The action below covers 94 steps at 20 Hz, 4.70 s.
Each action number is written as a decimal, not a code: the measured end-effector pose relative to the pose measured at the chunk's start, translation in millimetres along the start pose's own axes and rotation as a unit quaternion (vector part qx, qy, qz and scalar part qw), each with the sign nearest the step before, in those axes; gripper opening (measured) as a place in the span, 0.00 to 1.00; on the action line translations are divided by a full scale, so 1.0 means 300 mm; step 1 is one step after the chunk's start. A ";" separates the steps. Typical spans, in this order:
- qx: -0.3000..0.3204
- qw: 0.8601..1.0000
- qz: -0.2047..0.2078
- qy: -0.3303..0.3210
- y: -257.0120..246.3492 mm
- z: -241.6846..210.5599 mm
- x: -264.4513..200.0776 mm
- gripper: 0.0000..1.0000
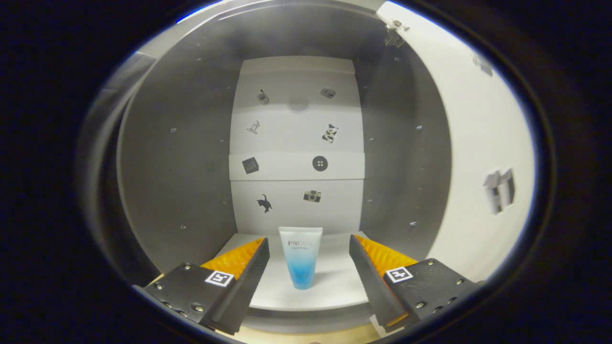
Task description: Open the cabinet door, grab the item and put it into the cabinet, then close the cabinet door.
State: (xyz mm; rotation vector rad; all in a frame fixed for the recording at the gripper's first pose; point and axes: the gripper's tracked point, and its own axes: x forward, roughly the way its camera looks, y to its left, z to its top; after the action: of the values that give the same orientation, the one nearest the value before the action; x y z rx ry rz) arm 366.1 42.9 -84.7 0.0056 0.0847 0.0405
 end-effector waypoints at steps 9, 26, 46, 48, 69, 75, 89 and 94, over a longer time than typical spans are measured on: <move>0.005 1.000 -0.014 0.006 -0.035 0.039 -0.666 1.00; 0.057 0.984 -0.163 0.033 -0.796 -0.021 -1.369 1.00; 0.077 0.995 0.049 0.035 -0.837 -0.013 -1.051 0.98; 0.082 0.993 0.079 0.037 -0.786 -0.013 -1.046 0.98; 0.080 0.982 0.164 0.050 -0.177 -0.018 -0.908 1.00; 0.059 0.987 0.145 0.030 0.078 -0.007 -0.745 1.00; 0.014 0.998 0.050 -0.028 0.298 0.032 -0.484 1.00; 0.021 0.998 0.047 -0.033 0.327 0.026 -0.434 1.00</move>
State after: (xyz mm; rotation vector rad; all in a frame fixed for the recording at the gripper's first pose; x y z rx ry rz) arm 233.3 135.6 -65.2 0.0537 0.0200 0.1333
